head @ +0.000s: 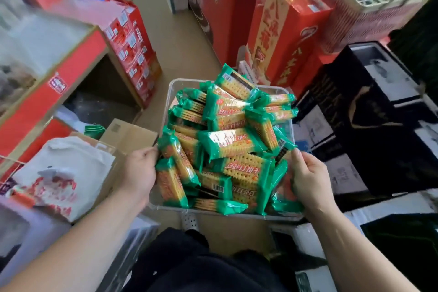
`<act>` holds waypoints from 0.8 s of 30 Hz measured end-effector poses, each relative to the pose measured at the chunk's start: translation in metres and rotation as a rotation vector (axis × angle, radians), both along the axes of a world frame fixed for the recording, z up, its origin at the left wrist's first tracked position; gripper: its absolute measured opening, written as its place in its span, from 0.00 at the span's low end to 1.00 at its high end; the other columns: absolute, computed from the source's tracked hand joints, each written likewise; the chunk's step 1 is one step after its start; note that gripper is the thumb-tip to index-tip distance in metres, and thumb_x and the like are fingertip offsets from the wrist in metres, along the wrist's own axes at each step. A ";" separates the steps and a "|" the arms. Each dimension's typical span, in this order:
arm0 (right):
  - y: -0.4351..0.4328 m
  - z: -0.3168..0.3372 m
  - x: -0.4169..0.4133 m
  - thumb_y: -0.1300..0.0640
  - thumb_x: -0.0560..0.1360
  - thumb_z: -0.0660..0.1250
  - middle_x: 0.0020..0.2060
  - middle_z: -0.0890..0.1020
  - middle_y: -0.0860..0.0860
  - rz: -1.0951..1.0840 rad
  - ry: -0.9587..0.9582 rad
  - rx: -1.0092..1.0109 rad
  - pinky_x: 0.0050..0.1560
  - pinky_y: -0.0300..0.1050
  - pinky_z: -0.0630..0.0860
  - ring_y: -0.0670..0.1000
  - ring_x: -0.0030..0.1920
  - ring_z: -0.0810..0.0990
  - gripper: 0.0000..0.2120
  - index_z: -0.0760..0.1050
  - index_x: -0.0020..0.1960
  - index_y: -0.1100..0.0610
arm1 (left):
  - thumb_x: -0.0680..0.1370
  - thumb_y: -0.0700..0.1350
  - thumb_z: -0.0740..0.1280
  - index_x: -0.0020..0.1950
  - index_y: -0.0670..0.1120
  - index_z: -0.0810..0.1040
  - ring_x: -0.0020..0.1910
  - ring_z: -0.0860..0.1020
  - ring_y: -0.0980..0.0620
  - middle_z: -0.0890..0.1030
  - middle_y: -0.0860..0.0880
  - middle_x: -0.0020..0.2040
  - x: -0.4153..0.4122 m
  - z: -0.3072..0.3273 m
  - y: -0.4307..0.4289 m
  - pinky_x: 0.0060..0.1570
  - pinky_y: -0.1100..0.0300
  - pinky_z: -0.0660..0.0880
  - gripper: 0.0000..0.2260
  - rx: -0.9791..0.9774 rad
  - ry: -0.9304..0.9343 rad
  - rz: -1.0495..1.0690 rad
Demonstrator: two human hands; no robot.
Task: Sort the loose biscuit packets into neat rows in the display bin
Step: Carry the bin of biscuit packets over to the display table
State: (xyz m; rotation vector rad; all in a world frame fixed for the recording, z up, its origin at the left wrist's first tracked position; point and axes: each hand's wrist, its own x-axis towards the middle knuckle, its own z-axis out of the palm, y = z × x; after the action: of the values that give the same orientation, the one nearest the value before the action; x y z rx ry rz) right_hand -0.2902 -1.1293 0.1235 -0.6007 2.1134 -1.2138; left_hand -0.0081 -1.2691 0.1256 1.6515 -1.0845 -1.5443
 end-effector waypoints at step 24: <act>-0.555 0.020 -0.163 0.46 0.84 0.59 0.36 0.83 0.57 0.353 0.084 -0.052 0.37 0.57 0.79 0.60 0.37 0.81 0.20 0.79 0.43 0.59 | 0.84 0.51 0.63 0.39 0.47 0.86 0.41 0.83 0.42 0.86 0.45 0.39 -0.120 0.020 -0.465 0.43 0.50 0.75 0.19 -0.097 -0.145 0.242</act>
State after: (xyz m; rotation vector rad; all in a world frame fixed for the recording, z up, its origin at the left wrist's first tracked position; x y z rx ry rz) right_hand -0.4528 -1.6840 0.1437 -1.0162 1.9406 -1.0605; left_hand -0.1286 -1.7339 0.1458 1.7771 -0.9752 -1.2163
